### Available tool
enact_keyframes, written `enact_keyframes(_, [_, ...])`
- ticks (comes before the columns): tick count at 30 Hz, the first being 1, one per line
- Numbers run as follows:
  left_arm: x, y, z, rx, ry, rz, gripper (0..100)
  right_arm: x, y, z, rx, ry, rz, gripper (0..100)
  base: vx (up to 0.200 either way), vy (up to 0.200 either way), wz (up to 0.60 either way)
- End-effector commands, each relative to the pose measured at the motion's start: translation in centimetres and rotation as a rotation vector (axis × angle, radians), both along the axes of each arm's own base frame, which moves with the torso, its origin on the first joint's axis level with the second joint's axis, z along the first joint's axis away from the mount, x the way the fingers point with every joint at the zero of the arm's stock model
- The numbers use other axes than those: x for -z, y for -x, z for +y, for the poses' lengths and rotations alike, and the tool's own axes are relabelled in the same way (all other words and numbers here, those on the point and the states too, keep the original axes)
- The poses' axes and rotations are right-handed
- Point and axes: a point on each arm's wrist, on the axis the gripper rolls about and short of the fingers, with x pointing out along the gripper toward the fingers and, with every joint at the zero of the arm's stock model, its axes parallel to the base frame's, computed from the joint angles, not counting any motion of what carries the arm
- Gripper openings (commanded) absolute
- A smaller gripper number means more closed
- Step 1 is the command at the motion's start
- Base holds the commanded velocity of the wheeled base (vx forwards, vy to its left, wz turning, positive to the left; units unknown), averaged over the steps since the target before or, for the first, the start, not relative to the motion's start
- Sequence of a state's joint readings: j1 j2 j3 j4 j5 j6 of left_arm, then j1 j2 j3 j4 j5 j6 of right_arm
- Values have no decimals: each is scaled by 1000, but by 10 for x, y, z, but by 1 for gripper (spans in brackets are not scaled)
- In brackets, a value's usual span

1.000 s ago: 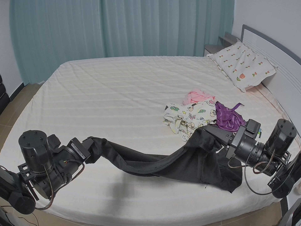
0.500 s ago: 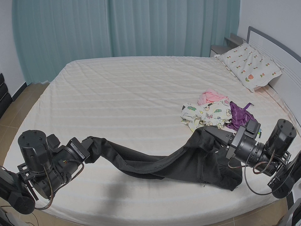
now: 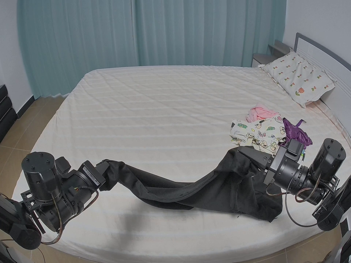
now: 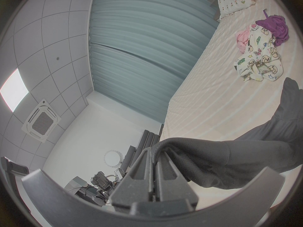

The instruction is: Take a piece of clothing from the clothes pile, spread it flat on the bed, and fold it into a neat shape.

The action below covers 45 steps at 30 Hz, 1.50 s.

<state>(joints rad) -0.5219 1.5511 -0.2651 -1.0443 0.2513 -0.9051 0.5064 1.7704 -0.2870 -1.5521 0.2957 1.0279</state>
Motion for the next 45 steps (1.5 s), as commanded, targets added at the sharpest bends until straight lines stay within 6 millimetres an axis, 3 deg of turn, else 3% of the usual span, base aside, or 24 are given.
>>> enact_keyframes(1, [1, -1, 0, 0, 0, 5, 0, -1, 0, -2, 8, -2, -4, 0, 0, 0, 0])
enact_keyframes(12, [4, 4, -4, 30, -3, 17, 0, 1, 10, -10, -6, 20, 9, 0, -164, 0, 0])
enact_keyframes(22, [-11, 20, -8, 82, 23, -39, 0, -17, 49, -26, -172, 32, -101, 0, -200, 0, 0])
enact_keyframes(27, [-37, 39, -3, 114, 53, -90, 0, -46, 72, -38, -184, -24, -240, 0, -200, 0, 0])
enact_keyframes(31, [-71, 53, 7, 90, 95, -161, 0, -78, 92, -50, -183, -70, -350, 0, -200, 0, 0])
enact_keyframes(36, [-106, 54, 10, 24, 92, -183, 0, -124, 108, -59, -199, -93, -397, 0, -80, 0, 0])
enact_keyframes(41, [-119, 45, 5, 18, 98, -195, 0, -182, 90, -72, -59, -63, -399, 0, 0, 0, 0])
enact_keyframes(45, [-120, 29, -4, 9, 64, -182, 0, -213, 53, -75, 24, -47, -386, 0, 0, 0, 0])
